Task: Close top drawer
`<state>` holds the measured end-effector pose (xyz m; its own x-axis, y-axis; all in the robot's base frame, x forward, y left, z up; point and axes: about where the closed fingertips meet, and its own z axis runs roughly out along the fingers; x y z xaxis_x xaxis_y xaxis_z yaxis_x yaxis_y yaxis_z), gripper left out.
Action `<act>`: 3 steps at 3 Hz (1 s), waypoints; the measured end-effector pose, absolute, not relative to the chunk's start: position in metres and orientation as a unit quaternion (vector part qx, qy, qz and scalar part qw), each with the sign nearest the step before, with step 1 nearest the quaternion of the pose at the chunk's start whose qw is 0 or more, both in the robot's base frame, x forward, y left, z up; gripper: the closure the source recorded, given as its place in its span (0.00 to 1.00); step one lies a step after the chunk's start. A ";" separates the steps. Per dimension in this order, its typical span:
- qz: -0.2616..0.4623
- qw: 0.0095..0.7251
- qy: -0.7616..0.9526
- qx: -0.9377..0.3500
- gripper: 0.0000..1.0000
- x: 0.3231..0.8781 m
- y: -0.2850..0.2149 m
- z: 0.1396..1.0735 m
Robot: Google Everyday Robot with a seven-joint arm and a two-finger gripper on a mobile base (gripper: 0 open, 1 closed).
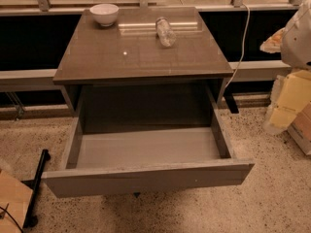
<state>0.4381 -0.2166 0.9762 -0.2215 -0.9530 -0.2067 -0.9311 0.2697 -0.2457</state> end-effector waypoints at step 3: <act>-0.028 0.153 0.779 -0.607 0.42 0.434 -0.221 0.950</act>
Offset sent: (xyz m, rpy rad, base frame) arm 0.0001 0.0009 -0.0055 -0.0005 0.0071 0.0063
